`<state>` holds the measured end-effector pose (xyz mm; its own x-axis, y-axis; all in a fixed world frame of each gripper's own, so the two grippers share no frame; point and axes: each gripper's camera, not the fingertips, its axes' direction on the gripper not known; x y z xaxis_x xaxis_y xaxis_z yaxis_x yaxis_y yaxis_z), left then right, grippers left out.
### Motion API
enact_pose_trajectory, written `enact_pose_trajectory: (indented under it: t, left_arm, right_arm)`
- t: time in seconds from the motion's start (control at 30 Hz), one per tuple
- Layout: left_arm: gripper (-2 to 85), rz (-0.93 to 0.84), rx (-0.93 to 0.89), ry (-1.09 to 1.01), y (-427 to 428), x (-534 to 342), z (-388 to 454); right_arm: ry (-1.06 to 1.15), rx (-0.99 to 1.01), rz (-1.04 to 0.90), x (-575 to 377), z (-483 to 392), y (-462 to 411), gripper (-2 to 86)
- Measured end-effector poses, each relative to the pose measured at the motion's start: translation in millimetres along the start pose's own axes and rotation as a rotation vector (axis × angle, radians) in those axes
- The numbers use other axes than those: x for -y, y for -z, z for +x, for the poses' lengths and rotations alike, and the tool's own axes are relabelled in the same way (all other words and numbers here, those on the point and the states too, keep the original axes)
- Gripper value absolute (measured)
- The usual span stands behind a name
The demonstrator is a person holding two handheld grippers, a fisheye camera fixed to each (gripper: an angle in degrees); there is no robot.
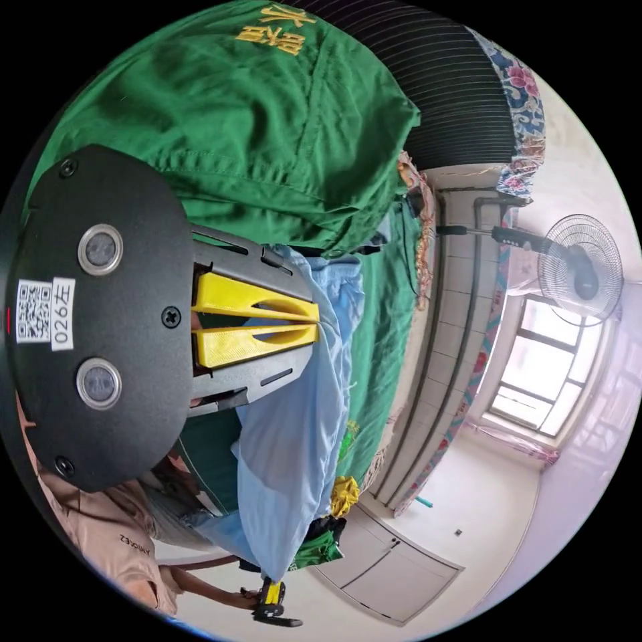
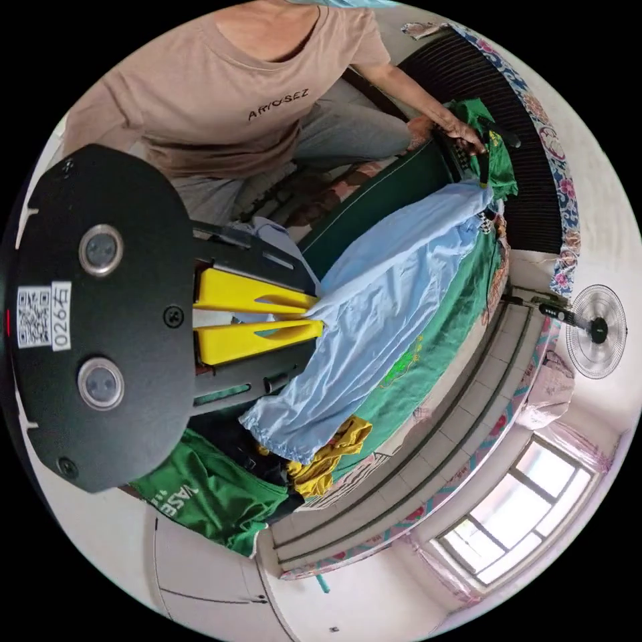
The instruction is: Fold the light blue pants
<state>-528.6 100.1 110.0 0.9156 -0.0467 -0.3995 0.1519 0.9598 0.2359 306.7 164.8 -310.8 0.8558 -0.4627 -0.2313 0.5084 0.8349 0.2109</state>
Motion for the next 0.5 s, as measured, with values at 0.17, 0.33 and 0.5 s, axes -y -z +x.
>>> enact_pose_trajectory:
  t: [0.17,0.33,0.5]
  left_arm:
    - [5.3,-0.051,0.123,-0.032,-70,90,31]
    - [15.0,-0.338,0.251,-0.018,-167,143,37]
    - [16.0,-0.308,0.392,-0.136,-169,129,60]
  right_arm:
    - [0.009,-0.136,-0.232,107,128,-112,2.0]
    - [-0.261,-0.046,-0.417,116,246,-220,10.8]
    - [-0.366,0.126,-0.106,-2,231,-199,8.5]
